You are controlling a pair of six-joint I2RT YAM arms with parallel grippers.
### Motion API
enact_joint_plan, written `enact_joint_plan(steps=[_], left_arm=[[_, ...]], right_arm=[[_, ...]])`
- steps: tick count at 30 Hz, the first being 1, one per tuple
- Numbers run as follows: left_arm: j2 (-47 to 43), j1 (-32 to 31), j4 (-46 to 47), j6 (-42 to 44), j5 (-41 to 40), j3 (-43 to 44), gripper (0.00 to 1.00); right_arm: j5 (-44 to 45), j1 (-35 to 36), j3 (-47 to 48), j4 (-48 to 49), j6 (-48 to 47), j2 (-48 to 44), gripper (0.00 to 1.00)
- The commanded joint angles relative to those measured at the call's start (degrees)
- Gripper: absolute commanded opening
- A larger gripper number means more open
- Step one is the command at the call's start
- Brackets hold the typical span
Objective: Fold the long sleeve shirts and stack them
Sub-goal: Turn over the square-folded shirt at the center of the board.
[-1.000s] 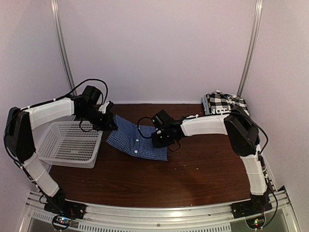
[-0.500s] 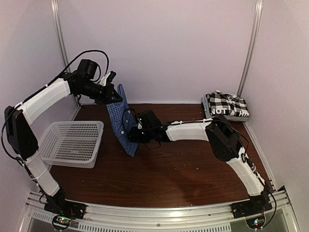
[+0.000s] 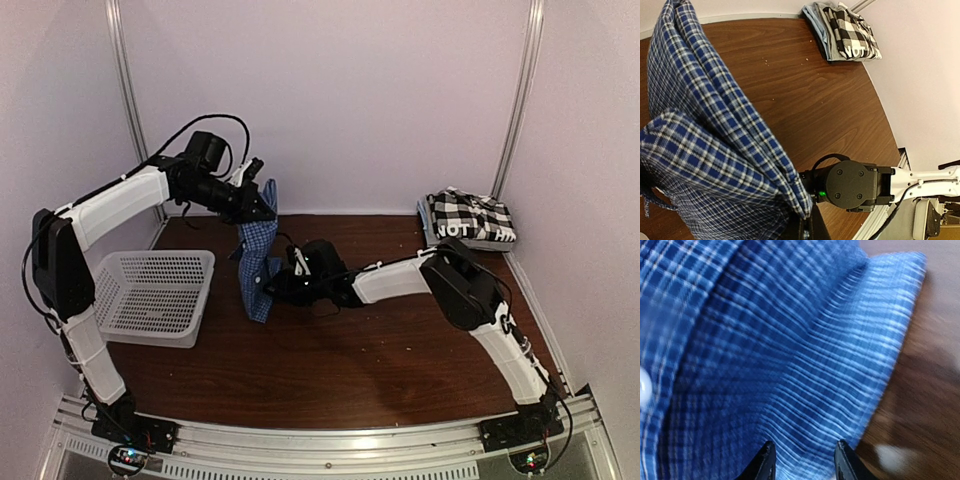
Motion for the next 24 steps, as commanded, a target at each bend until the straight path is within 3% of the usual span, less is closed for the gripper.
enact_joint_plan(steps=[1, 7, 12, 18, 22, 24], left_arm=[[0.35, -0.74, 4.17, -0.26, 1.55, 0.9, 0.0], [1.24, -2.18, 4.09, -0.17, 0.8, 1.12, 0.0], [4.68, -6.56, 4.09, -0.83, -2.17, 2.34, 0.0], [16.13, -17.69, 5.23, -5.92, -9.98, 10.63, 0.0], [28.4, -24.81, 7.98, -10.86, -10.71, 22.41, 0.21], [33.23, -26.49, 6.9, -12.64, -11.26, 29.35, 0.38]], right_arm=[[-0.82, -1.1, -6.24, 9.05, 0.14, -7.35, 0.42], [0.21, -3.4, -17.22, 14.85, 1.99, -16.84, 0.42], [4.44, -7.94, -25.05, 2.76, -0.58, -28.37, 0.44], [8.11, -16.77, -38.2, -8.64, -6.87, -44.85, 0.53], [10.32, -21.73, -43.71, -16.52, -11.97, -51.03, 0.62], [10.69, -22.84, -45.19, -19.17, -13.83, -51.88, 0.66]])
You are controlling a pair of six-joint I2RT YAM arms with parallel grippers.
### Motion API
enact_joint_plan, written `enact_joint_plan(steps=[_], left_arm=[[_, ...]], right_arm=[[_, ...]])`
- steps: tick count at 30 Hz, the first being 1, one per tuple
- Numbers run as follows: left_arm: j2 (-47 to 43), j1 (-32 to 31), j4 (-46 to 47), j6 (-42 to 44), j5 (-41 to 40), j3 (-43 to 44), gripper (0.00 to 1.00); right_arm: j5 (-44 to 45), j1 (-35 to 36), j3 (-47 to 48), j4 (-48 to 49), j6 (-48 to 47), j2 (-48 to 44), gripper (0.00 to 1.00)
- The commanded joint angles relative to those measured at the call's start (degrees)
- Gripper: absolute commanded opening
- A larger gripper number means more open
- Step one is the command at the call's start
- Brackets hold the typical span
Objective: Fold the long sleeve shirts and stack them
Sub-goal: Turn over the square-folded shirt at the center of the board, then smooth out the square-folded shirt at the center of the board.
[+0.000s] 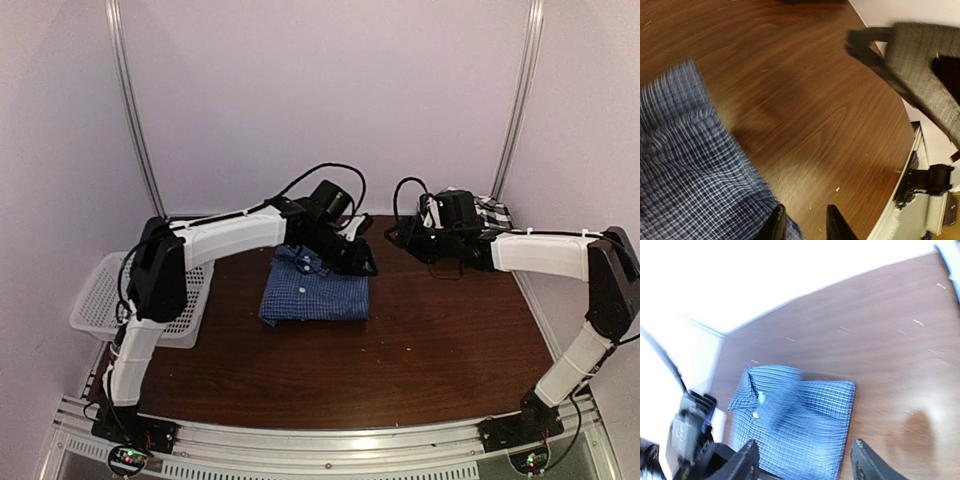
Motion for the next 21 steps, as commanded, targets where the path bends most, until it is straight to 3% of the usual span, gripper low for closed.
enact_joint_plan(steps=[1, 3, 5, 10, 15, 21], left_arm=[[7.75, -4.21, 2.91, -5.87, -2.54, 11.58, 0.43], [6.94, -4.0, 3.0, -6.19, -4.41, 11.69, 0.51], [3.96, -2.75, 3.31, -5.96, -5.8, 8.79, 0.53], [-8.81, 2.92, 5.96, -4.66, -9.78, -7.43, 0.53], [-17.53, 11.8, 8.6, -2.61, -8.13, -24.84, 0.51], [-20.0, 18.75, 10.12, 1.29, -6.58, -34.31, 0.51]], right_arm=[[2.9, -1.59, -3.78, -10.63, -6.7, -1.51, 0.68], [2.63, -1.58, -4.5, -11.54, -7.44, -1.35, 0.71], [2.1, -1.39, -5.2, -11.45, -7.73, -0.78, 0.73], [1.57, 0.61, -4.23, -10.59, -8.24, 2.79, 0.74], [3.52, 4.94, 0.78, -12.29, -8.91, 9.52, 0.72], [6.99, 6.29, 4.43, -13.51, -8.88, 15.35, 0.65]])
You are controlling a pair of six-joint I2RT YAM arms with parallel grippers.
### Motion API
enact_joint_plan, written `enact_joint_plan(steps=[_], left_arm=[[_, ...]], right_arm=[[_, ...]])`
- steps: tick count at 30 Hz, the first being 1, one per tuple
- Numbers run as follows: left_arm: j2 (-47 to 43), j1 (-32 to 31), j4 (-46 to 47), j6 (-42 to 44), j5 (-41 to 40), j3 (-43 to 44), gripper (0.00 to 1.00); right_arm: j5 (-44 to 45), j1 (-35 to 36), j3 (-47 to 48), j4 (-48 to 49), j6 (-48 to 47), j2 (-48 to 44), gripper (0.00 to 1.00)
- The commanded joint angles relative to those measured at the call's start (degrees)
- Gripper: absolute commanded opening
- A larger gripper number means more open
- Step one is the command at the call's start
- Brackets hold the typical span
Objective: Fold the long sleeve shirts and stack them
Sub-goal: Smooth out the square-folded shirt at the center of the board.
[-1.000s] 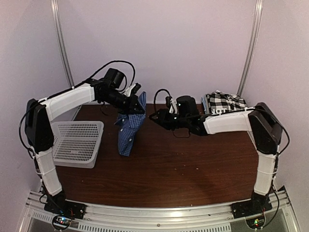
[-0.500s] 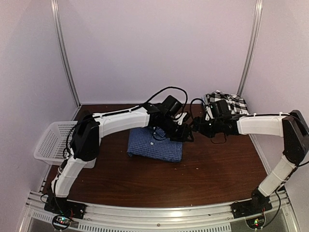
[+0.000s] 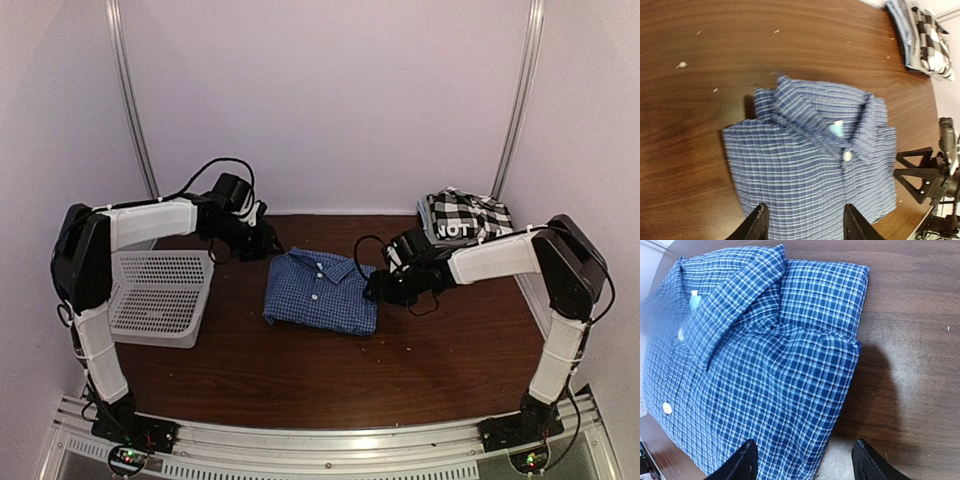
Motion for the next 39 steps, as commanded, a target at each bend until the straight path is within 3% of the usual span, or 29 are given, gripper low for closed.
enact_joint_plan(steps=[1, 16, 23, 26, 32, 35, 39], left_arm=[[0.52, 0.99, 2.06, 4.09, 0.97, -4.57, 0.51], [9.12, 0.56, 3.21, 3.88, -4.05, -3.88, 0.57], [13.26, -1.5, 3.85, 1.81, -3.63, -0.77, 0.58], [14.65, -2.34, 4.6, 0.53, -2.8, 0.59, 0.48], [12.84, -2.8, 3.77, -0.03, -1.69, 2.74, 0.0], [9.56, -2.91, 0.81, 0.73, -2.6, 3.73, 0.0], [5.03, -4.18, -2.2, 0.63, -4.5, 2.15, 0.0]], right_arm=[[4.28, 0.2, 3.45, -1.58, -0.6, 2.93, 0.64], [7.93, 2.77, 9.21, -4.38, -1.37, 10.01, 0.58], [8.85, 3.7, 11.39, -5.55, -1.89, 12.06, 0.48], [8.97, 3.82, 12.65, -6.24, -2.18, 12.29, 0.38], [8.38, 4.13, 17.57, -10.3, -4.46, 11.45, 0.1], [8.44, 4.75, 19.93, -13.43, -6.36, 10.06, 0.0], [8.04, 4.83, 20.17, -16.09, -8.45, 7.8, 0.0]])
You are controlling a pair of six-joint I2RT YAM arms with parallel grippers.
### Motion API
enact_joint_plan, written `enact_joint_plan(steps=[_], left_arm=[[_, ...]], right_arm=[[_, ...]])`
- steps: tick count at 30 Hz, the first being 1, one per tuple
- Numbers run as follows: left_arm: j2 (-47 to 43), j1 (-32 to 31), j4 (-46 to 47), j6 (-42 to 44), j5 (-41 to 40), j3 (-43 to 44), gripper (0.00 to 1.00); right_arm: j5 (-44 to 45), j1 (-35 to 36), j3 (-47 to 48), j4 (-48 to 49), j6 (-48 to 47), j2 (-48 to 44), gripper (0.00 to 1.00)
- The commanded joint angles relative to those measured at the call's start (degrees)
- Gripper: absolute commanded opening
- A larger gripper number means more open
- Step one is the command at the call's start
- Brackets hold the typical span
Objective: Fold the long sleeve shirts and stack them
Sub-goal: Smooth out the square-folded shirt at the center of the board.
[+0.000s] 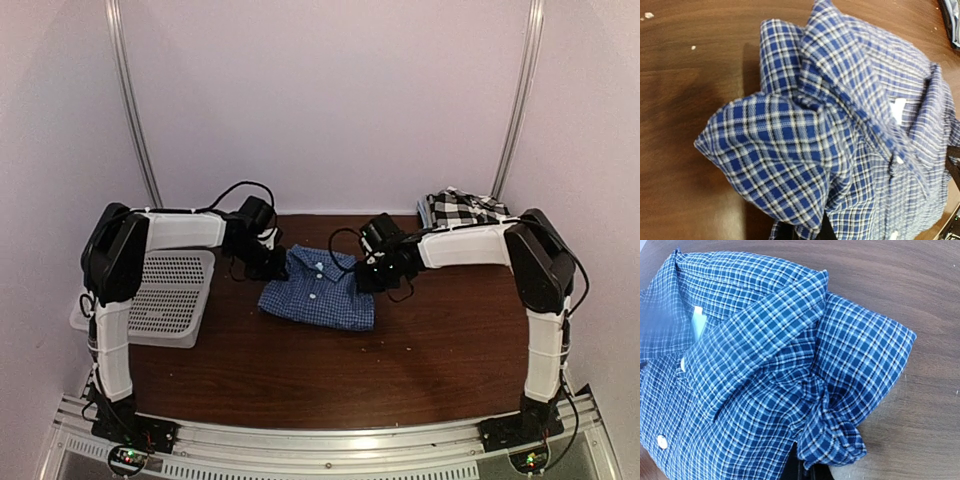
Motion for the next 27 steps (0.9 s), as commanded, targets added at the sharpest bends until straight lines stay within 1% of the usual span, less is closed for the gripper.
enact_joint_plan(steps=[1, 4, 5, 7, 9, 10, 11, 12, 14, 16, 19, 21, 24, 27], left_arm=[[-7.54, -2.38, -2.7, 0.01, -1.48, -0.56, 0.0], [-8.89, -4.23, -4.05, -0.37, -3.32, -3.13, 0.0], [-8.88, -4.6, -4.42, -0.37, -3.68, -3.75, 0.07], [-8.63, -5.11, -4.73, -0.56, -4.92, -5.26, 0.31], [-8.65, -5.14, -4.73, -0.64, -6.2, -6.49, 0.48], [-8.87, -5.1, -4.7, -0.53, -6.91, -6.79, 0.52], [-9.03, -5.06, -4.77, -0.4, -7.53, -6.95, 0.53], [-9.21, -4.94, -4.66, -0.26, -7.71, -6.9, 0.54], [-9.54, -4.69, -4.56, 0.04, -7.53, -6.65, 0.53], [-9.85, -4.71, -4.17, 0.26, -6.86, -6.73, 0.5], [-10.16, -4.71, -3.41, 0.48, -6.81, -7.27, 0.42], [-10.43, -4.71, -2.87, 1.01, -6.41, -6.9, 0.36], [-11.02, -4.83, -1.35, 1.07, -3.54, -6.09, 0.27], [-10.89, -5.48, -0.04, 0.99, -1.37, -5.36, 0.2]], right_arm=[[-0.47, 0.81, 0.83, -4.41, -3.34, -4.13, 0.0], [-1.15, 0.54, -2.57, -4.81, -4.49, -6.0, 0.0], [-0.99, 0.27, -4.35, -4.46, -4.66, -6.9, 0.0], [-1.44, -0.97, -7.81, -3.3, -4.97, -7.94, 0.0], [-1.78, -2.6, -10.75, -2.32, -5.29, -8.49, 0.0], [-1.68, -3.29, -11.98, -2.03, -5.46, -8.72, 0.0], [-1.56, -3.81, -12.91, -1.87, -5.51, -8.9, 0.0], [-1.46, -4.3, -13.64, -1.77, -5.5, -9.23, 0.0], [-0.36, -4.84, -14.62, -1.78, -5.36, -10.21, 0.1], [1.36, -4.99, -14.81, -2.46, -5.07, -11.54, 0.2], [3.05, -4.93, -14.2, -4.11, -4.75, -13.76, 0.35], [4.83, -4.6, -13.38, -5.51, -4.45, -15.26, 0.42], [6.55, -3.3, -12.13, -6.5, -3.59, -17.6, 0.43], [6.68, -1.19, -10.89, -6.2, -2.76, -18.04, 0.4]])
